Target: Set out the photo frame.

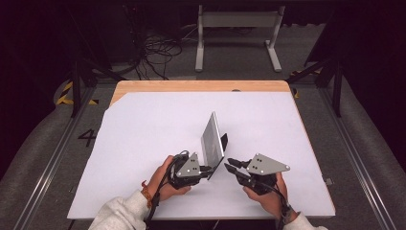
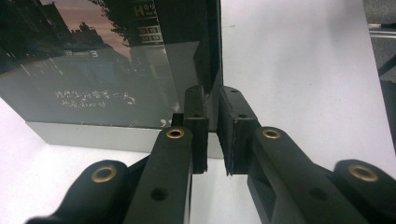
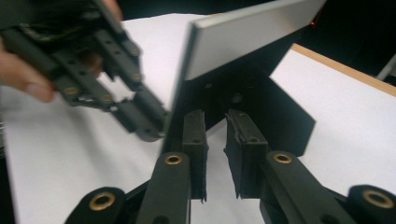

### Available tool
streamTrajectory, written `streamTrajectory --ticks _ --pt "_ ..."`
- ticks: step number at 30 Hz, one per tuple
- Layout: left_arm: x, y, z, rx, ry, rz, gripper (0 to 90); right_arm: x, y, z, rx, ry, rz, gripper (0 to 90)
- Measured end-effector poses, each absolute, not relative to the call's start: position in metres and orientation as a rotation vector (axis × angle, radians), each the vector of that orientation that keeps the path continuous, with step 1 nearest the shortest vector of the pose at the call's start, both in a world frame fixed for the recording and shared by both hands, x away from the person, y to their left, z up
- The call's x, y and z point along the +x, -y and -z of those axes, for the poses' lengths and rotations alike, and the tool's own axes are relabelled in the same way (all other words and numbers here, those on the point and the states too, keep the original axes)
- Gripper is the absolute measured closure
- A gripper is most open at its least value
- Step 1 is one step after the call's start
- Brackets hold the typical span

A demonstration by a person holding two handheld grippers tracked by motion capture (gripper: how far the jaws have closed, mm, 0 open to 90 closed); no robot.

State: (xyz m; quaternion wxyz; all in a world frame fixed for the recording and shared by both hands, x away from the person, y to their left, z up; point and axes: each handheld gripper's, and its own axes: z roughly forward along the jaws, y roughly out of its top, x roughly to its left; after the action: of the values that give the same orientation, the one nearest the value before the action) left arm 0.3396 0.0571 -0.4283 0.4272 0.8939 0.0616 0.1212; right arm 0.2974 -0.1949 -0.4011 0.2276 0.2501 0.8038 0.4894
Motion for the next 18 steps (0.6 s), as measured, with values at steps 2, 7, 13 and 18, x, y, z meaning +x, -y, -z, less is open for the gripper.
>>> streamTrajectory --ticks 2,7,13,18 --pt "0.34 -0.056 0.428 2.231 -0.152 -0.305 82.1 0.292 0.193 0.402 0.682 -2.233 -1.356 77.3" --pt "0.339 -0.051 0.43 2.219 -0.147 -0.297 81.9 0.287 0.187 0.404 0.673 -2.264 -1.365 74.9" --pt "0.34 -0.046 0.432 2.201 -0.142 -0.282 81.2 0.288 0.186 0.406 0.694 -2.251 -1.36 73.5" --pt "0.341 -0.045 0.433 2.194 -0.14 -0.276 81.1 0.291 0.186 0.406 0.712 -2.242 -1.357 73.3"
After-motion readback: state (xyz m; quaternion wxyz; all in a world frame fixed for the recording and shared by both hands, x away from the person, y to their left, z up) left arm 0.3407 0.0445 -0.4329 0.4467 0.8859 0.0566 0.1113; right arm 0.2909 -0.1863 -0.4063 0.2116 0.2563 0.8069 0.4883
